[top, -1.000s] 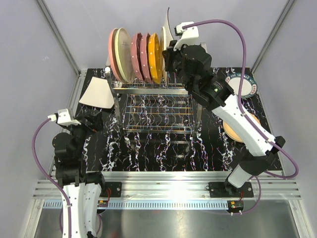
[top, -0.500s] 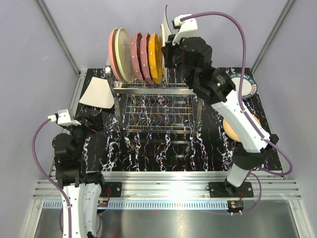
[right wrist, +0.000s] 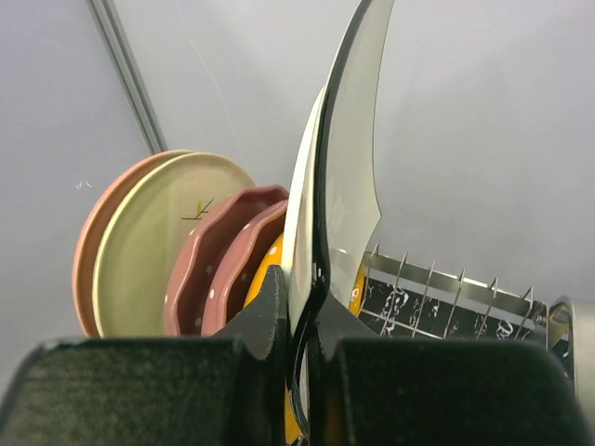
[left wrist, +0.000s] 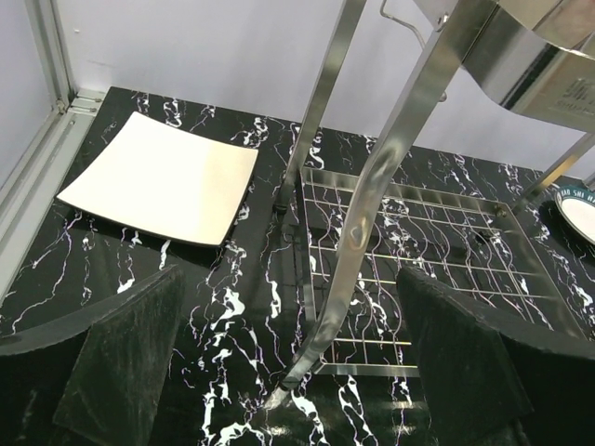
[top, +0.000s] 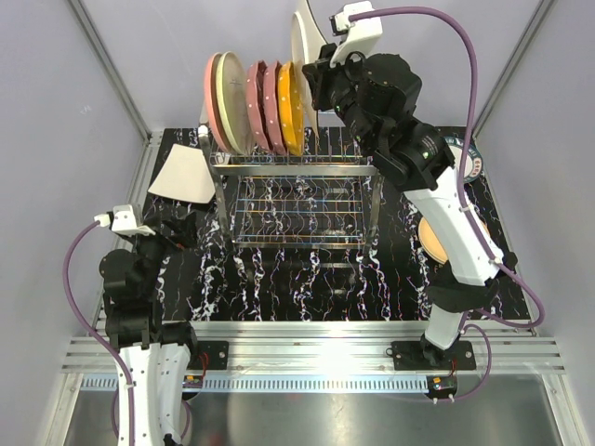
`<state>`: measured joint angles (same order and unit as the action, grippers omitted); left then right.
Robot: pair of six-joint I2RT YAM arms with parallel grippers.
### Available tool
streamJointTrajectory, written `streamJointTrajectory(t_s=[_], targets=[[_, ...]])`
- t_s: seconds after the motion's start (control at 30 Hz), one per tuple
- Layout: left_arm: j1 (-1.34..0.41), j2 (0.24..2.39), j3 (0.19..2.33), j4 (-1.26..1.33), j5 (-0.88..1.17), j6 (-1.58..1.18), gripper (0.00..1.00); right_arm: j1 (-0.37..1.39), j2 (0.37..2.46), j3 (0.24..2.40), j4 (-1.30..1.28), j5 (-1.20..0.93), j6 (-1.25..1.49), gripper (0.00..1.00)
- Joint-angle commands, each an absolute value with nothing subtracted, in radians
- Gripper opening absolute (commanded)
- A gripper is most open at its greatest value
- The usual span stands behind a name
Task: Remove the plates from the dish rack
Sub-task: Grab a plate with the right arm, then pass the plate from the right arm to the left
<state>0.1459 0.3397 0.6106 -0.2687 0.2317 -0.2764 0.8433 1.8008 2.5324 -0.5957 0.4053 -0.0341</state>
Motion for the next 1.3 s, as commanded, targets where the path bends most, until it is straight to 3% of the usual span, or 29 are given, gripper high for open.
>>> streamJointTrajectory(t_s=[0.0, 0.67, 1.27], targets=[[0.146, 0.337, 0.609, -0.212, 0.275, -0.261, 0.99, 0.842, 1.764, 2.629, -0.342, 0.348, -0.074, 0.00], [0.147, 0.348, 0.647, -0.210, 0.354, -0.399, 0.99, 0.842, 1.638, 2.536, -0.357, 0.347, -0.219, 0.00], [0.147, 0.456, 0.966, -0.302, 0.567, -0.748, 0.96, 0.844, 1.480, 2.300, -0.356, 0.285, -0.667, 0.00]])
